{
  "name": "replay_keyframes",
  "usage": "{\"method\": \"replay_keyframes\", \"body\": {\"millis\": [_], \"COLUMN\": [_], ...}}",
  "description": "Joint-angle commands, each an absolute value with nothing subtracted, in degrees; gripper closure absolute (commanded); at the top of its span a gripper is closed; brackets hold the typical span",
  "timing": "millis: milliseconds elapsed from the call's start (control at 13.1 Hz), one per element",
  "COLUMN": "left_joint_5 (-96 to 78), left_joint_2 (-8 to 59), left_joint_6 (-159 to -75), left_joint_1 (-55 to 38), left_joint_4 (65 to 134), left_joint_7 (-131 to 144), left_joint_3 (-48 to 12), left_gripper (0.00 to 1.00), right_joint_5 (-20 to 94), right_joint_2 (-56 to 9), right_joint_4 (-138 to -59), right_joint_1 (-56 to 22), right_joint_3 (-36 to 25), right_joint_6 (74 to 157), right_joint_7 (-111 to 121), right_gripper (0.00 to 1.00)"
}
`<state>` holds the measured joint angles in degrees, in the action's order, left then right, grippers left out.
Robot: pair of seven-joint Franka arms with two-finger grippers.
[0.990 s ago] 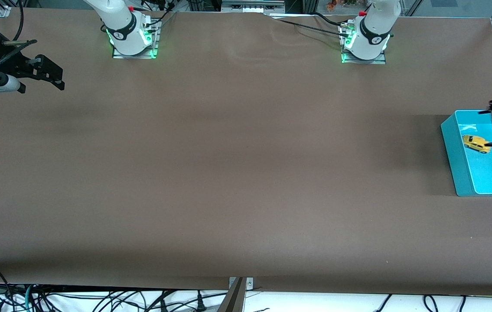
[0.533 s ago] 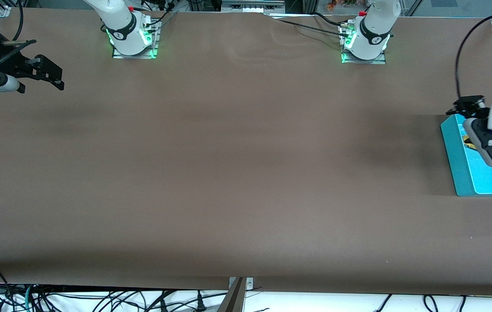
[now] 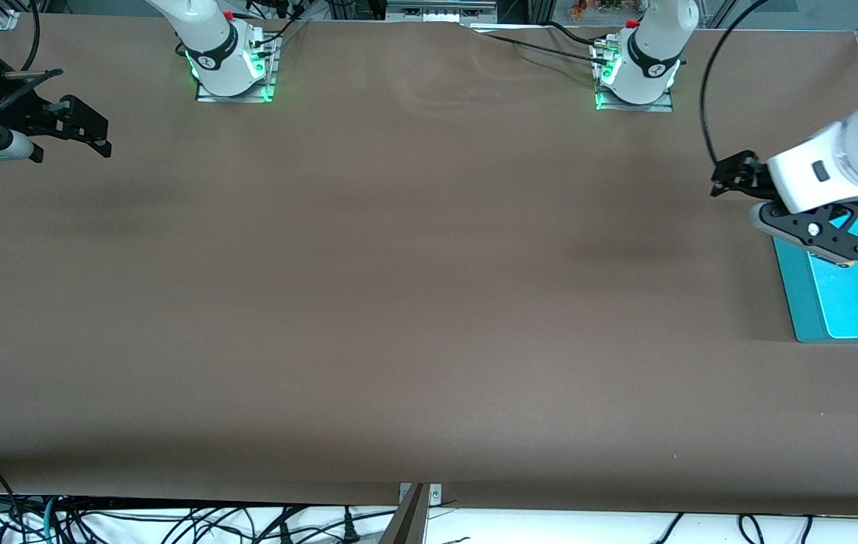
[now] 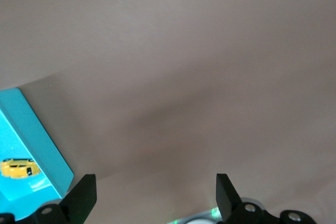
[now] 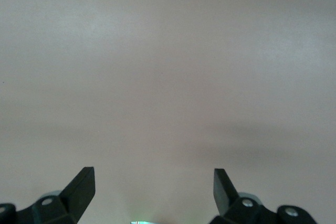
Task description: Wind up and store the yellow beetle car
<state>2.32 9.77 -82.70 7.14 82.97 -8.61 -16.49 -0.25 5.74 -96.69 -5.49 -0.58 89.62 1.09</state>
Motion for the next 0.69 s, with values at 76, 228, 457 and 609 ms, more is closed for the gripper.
{"method": "replay_keyframes", "body": {"millis": [76,228,457,609], "left_joint_5": [1.0,1.3,0.9,0.8], "left_joint_2": [0.3,-3.5,-3.3,-2.3], "left_joint_6": [-95.8,-96.6,-96.9,-96.2], "left_joint_1": [4.2,2.6,3.0,3.3], "left_joint_4": [95.5,100.4,100.5,99.1], "left_joint_7": [-2.4,3.8,6.3,6.3], "left_joint_3": [-10.3,-10.0,-10.1,-10.1], "left_gripper": [0.00,0.00,0.00,0.00], "right_joint_5": [-0.4,-0.4,-0.4,-0.4], "right_joint_2": [5.4,5.4,5.4,5.4], "right_joint_4": [-95.3,-95.3,-95.3,-95.3], "right_joint_1": [-5.5,-5.5,-5.5,-5.5], "right_joint_3": [-0.9,-0.8,-0.8,-0.8], "right_joint_6": [88.2,88.3,88.3,88.3], "right_joint_7": [1.9,2.0,2.0,2.0], "right_gripper": [0.00,0.00,0.00,0.00]}}
